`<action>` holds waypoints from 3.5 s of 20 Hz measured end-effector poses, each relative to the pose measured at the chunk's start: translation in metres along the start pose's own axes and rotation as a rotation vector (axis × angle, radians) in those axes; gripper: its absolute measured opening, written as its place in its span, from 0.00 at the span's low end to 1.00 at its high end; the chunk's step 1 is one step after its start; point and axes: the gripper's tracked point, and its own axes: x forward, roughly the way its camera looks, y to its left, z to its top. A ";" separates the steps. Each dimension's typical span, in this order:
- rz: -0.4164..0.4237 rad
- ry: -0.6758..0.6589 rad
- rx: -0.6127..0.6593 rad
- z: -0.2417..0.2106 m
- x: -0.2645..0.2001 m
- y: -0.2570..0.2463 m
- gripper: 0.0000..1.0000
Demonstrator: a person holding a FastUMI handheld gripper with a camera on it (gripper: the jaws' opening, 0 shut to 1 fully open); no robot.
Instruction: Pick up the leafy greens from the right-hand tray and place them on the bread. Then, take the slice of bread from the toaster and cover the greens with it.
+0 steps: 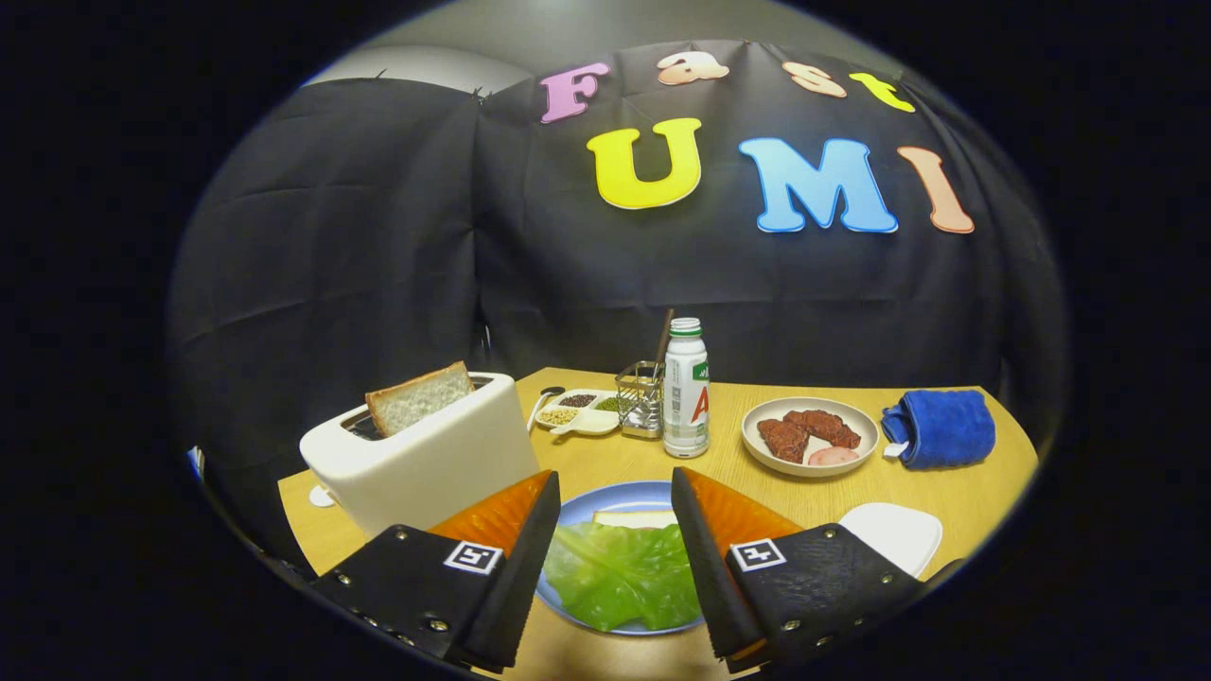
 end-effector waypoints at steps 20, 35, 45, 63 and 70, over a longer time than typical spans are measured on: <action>0.116 -0.054 -0.073 0.035 0.027 0.172 0.73; 0.029 -0.023 -0.073 0.025 0.058 0.158 0.06; 0.048 -0.090 -0.057 0.058 0.046 0.156 0.06; -0.077 -0.182 0.005 0.079 -0.019 0.051 0.06; -0.129 -0.090 0.021 0.032 -0.017 0.015 0.06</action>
